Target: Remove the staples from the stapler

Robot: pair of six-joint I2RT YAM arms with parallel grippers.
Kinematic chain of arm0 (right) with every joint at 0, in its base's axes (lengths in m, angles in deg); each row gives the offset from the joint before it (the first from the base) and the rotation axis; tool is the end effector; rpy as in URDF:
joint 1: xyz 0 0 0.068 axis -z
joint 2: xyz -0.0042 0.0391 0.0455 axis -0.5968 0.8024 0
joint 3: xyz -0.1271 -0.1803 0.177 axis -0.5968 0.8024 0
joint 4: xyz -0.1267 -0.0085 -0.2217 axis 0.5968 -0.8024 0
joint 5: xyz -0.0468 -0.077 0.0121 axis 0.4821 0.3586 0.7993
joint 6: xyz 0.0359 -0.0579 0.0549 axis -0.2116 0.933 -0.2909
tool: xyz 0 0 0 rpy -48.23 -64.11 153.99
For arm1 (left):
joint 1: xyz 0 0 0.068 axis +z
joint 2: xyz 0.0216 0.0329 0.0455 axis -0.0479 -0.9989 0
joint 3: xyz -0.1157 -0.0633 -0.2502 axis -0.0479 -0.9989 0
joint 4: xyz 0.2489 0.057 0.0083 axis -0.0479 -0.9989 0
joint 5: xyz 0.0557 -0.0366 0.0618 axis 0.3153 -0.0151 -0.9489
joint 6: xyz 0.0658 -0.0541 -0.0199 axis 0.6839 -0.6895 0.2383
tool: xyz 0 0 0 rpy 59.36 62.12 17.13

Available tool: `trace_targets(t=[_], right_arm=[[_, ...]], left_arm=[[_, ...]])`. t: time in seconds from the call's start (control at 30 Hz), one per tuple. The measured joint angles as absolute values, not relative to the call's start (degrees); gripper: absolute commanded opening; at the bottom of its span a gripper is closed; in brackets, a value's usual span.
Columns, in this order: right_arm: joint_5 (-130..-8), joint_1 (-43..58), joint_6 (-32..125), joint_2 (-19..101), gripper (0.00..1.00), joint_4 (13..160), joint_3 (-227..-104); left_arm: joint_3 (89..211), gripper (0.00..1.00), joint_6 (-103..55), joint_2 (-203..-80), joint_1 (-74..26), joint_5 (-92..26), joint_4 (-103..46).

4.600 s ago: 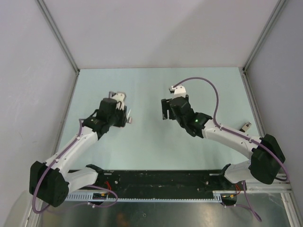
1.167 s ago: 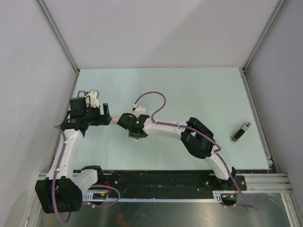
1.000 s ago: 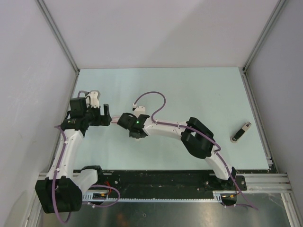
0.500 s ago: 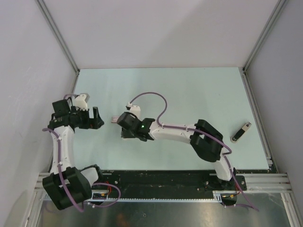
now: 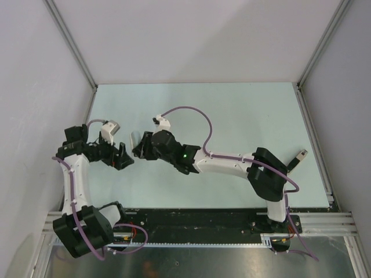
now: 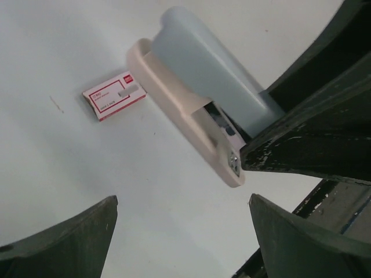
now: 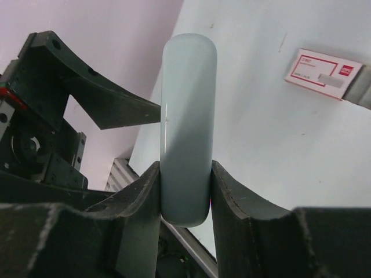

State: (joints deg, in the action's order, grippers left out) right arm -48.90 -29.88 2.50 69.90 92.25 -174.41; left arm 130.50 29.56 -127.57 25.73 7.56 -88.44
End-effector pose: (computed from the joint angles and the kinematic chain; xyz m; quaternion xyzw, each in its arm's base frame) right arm 0.2127 0.4487 0.2717 -0.0521 0.8160 0.4408 0.3703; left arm 0.1923 0.0185 0.2607 0.2259 0.8682 -0.2436 0.3685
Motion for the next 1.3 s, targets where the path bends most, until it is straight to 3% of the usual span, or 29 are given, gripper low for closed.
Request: trace_targets(t=[0.7, 0.9, 1.17, 1.3], right_arm=[[-56.2, -29.0, -2.4, 70.5, 0.0, 102.3, -171.7], [-56.9, -29.3, -3.4, 71.0, 0.0, 103.1, -171.1], [-57.1, -29.2, -4.2, 72.1, 0.0, 104.8, -171.1], [-57.5, -29.2, -4.2, 72.3, 0.0, 105.6, -171.1]], left_arm=[[129.8, 0.84, 38.5, -125.8, 25.6, 9.9, -90.4], [130.9, 0.49, 39.1, -126.3, 25.6, 10.8, -91.6], [131.0, 0.39, 41.0, -125.6, 25.2, 10.1, -92.9], [131.0, 0.23, 41.9, -124.2, 25.2, 9.5, -93.3]])
